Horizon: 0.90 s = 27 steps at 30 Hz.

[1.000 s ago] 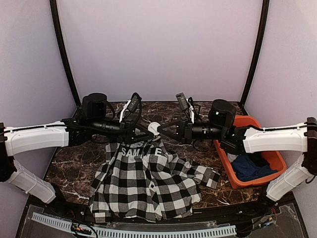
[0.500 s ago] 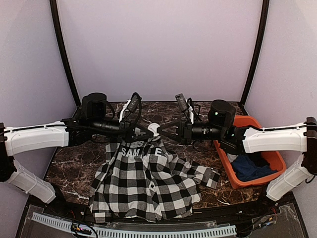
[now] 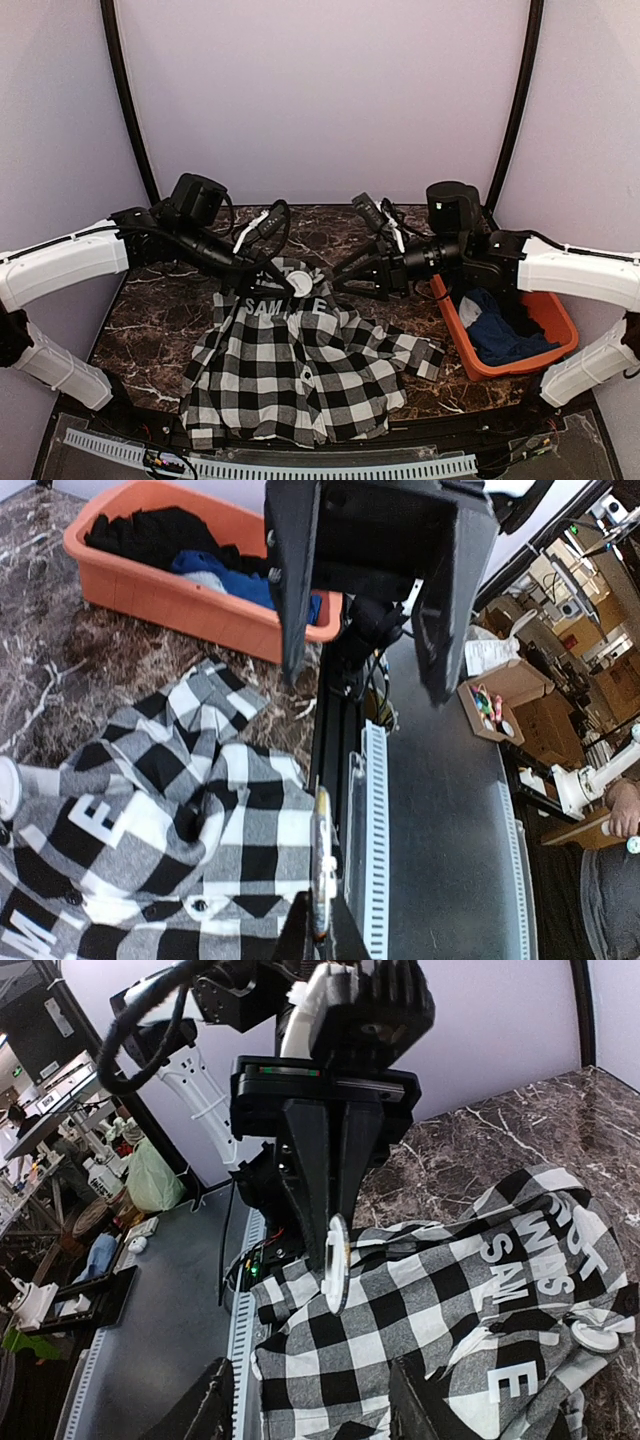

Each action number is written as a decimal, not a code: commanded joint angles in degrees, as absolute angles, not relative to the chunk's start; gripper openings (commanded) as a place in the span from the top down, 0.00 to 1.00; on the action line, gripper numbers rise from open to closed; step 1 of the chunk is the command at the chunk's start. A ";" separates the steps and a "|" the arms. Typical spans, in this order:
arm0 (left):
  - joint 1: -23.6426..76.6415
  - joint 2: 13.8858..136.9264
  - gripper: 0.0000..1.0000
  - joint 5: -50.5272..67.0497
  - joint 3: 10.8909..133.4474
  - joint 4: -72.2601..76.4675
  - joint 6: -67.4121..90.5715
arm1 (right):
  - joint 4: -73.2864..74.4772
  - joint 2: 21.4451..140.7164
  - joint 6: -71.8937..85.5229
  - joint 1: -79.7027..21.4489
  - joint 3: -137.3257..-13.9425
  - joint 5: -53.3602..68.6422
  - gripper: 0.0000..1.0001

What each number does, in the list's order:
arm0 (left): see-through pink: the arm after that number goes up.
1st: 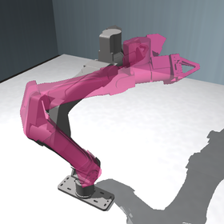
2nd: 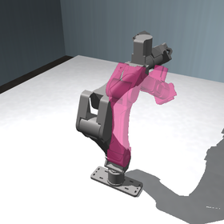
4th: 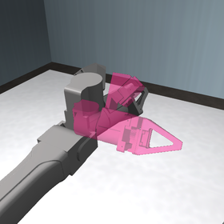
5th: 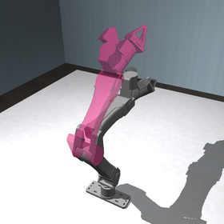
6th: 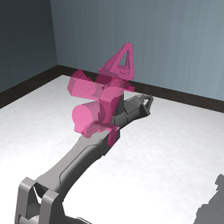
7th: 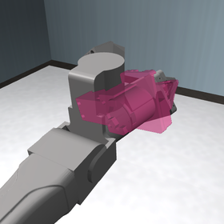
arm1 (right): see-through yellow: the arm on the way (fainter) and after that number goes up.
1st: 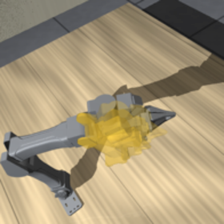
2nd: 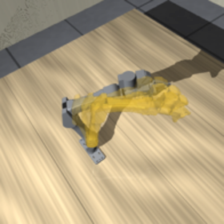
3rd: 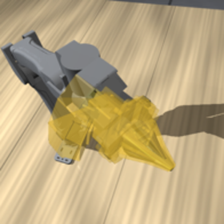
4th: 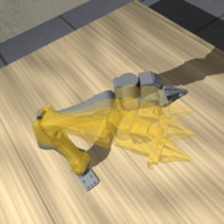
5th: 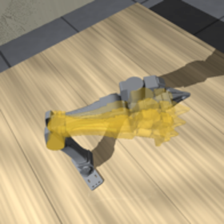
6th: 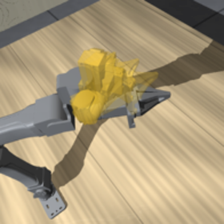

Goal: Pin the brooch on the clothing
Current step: Pass from the right arm to the left, then pass from the left arm to the right

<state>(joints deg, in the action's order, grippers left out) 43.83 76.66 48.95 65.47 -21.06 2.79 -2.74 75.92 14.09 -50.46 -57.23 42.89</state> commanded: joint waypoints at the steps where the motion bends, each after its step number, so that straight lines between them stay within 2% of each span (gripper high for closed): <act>1: 44.13 76.11 0.99 48.71 69.18 -37.85 -6.93 | 8.44 76.16 2.79 -50.19 -60.13 48.74 0.50; 9: 46.31 80.98 0.99 44.17 73.58 -42.72 -9.20 | 6.02 84.45 2.42 -51.89 -62.29 47.84 0.52; 27: 47.33 82.78 0.99 44.05 73.10 -41.19 -8.68 | -6.88 89.09 9.12 -53.70 -61.95 49.48 0.68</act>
<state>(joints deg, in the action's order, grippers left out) 47.16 82.81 43.88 72.84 -40.51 -8.19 -0.86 88.40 6.13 -53.25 -61.71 48.82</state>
